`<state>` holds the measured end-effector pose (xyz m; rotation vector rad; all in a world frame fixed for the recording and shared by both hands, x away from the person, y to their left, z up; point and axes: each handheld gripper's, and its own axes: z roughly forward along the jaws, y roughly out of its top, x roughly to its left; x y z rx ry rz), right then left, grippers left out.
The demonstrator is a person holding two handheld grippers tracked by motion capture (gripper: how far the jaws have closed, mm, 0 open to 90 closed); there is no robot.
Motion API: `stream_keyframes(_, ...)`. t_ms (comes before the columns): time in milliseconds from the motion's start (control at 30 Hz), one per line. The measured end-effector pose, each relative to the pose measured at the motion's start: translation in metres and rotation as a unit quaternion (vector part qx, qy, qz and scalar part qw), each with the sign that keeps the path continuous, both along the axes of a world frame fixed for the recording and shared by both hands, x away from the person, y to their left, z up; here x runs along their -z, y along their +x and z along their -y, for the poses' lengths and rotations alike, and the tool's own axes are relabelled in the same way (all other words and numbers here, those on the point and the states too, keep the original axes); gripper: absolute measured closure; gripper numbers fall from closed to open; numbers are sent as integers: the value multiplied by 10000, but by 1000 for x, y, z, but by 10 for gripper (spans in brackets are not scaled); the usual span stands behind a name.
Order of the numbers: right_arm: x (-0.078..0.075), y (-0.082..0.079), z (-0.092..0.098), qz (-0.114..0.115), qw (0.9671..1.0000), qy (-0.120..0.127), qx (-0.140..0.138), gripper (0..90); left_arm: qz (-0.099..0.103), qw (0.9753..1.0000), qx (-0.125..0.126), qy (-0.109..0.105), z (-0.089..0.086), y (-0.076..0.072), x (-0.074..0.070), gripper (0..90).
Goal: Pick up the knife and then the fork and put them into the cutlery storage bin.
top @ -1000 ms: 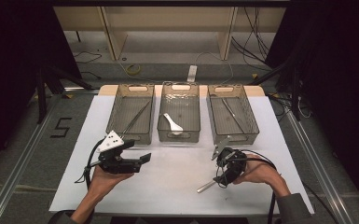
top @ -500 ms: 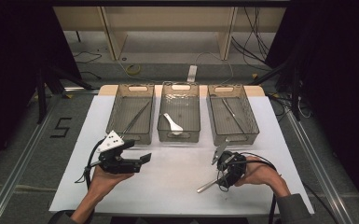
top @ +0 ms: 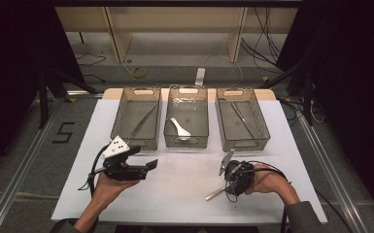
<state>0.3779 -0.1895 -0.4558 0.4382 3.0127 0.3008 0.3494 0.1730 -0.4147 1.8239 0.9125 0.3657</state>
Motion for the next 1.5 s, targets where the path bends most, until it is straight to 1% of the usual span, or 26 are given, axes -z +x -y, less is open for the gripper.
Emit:
stream_keyframes(33,-1,0,-1,-73,9999,-7,71,571,-1,10000,-3,3,0,0,0,156)
stream_keyframes(167,0,0,-1,-133,9999,-6,5,609,10,10000,-5,10,0,0,0,156)
stream_keyframes(233,0,0,-1,-132,9999,-52,-49,630,12,10000,-4,11,0,0,0,156)
stream_keyframes(333,-1,-2,-3,-168,9998,-98,-46,669,11,10000,-1,11,0,0,0,156)
stream_keyframes(400,-1,-2,-4,-141,9998,-93,-124,695,13,10000,1,10,0,0,0,156)
stream_keyframes(500,-1,-4,-5,-172,9997,-110,-113,728,15,10000,0,14,0,0,0,155)
stream_keyframes(633,-1,-4,-6,-183,9995,-132,-219,769,19,10000,-2,14,1,-1,0,156)
stream_keyframes(700,-1,-4,-6,-202,9994,-114,-241,784,17,10000,-4,15,1,-1,0,155)
stream_keyframes(767,-2,-4,-6,-246,9994,-155,-199,798,17,10000,-6,21,1,-1,0,156)
stream_keyframes(867,-2,-4,-7,-277,9992,-153,-255,833,14,10000,-9,20,1,0,0,156)
stream_keyframes(933,-1,-5,-8,-257,9993,-145,-227,839,13,10000,-7,24,0,0,0,156)
stream_keyframes(967,-2,-4,-8,-249,9991,-184,-290,840,14,10000,-8,24,0,0,0,156)
stream_keyframes(1033,-2,-5,-9,-264,9991,-215,-256,842,15,10000,-6,23,0,0,0,156)
stream_keyframes(1100,-2,-5,-9,-214,9991,-232,-297,842,23,10000,-4,25,1,-1,0,156)
stream_keyframes(1167,-2,-5,-10,-206,9991,-223,-291,843,20,10000,-7,22,1,-1,0,156)
stream_keyframes(1200,-2,-6,-10,-196,9993,-202,-231,844,20,10000,-9,22,0,0,0,156)
stream_keyframes(1267,-4,-6,-10,-122,9994,-190,-255,844,23,10000,-8,28,0,0,0,156)
stream_keyframes(1367,-10,-4,-8,-9,9999,-25,-121,845,13,10000,-3,22,0,0,0,156)
stream_keyframes(1400,-13,-3,-6,67,9999,45,-91,845,16,10000,-2,21,0,0,0,156)
stream_keyframes(1433,-16,-4,-5,120,9998,153,36,845,16,10000,-2,21,0,0,0,156)
stream_keyframes(1467,-19,-2,-2,183,9996,228,47,845,14,10000,-4,24,0,0,0,156)
stream_keyframes(1500,-22,-2,-1,249,9991,316,135,845,13,10000,-6,25,0,0,0,156)
